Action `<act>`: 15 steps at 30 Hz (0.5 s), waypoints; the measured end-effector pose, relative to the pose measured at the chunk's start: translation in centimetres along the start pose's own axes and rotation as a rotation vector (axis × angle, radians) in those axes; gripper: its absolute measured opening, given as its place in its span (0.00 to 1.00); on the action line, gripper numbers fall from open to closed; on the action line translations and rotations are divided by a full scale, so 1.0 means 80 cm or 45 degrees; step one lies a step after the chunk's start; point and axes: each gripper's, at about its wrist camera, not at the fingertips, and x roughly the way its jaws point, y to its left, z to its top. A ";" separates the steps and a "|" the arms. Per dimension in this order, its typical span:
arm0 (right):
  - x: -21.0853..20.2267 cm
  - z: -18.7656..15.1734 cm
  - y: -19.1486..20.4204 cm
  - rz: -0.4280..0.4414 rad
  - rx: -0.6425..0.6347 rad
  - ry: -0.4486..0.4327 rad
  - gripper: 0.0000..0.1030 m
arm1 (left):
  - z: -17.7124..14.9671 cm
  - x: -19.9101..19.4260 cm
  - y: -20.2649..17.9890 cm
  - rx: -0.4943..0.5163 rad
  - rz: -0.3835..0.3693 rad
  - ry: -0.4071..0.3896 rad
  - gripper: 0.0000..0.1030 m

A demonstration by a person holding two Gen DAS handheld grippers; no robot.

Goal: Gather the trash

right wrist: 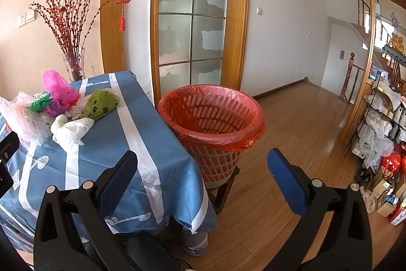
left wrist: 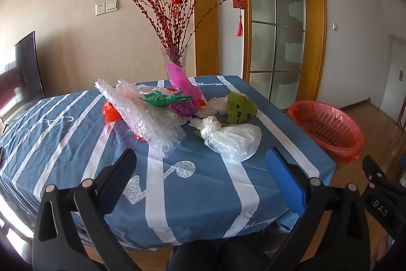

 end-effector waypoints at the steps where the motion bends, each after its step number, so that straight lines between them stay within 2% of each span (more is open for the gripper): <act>1: 0.000 0.000 0.000 0.000 0.000 -0.001 0.98 | 0.000 0.000 0.000 0.000 0.000 0.002 0.96; 15: 0.000 0.000 0.000 0.001 0.001 0.000 0.98 | 0.000 0.000 0.000 -0.004 -0.003 0.010 0.96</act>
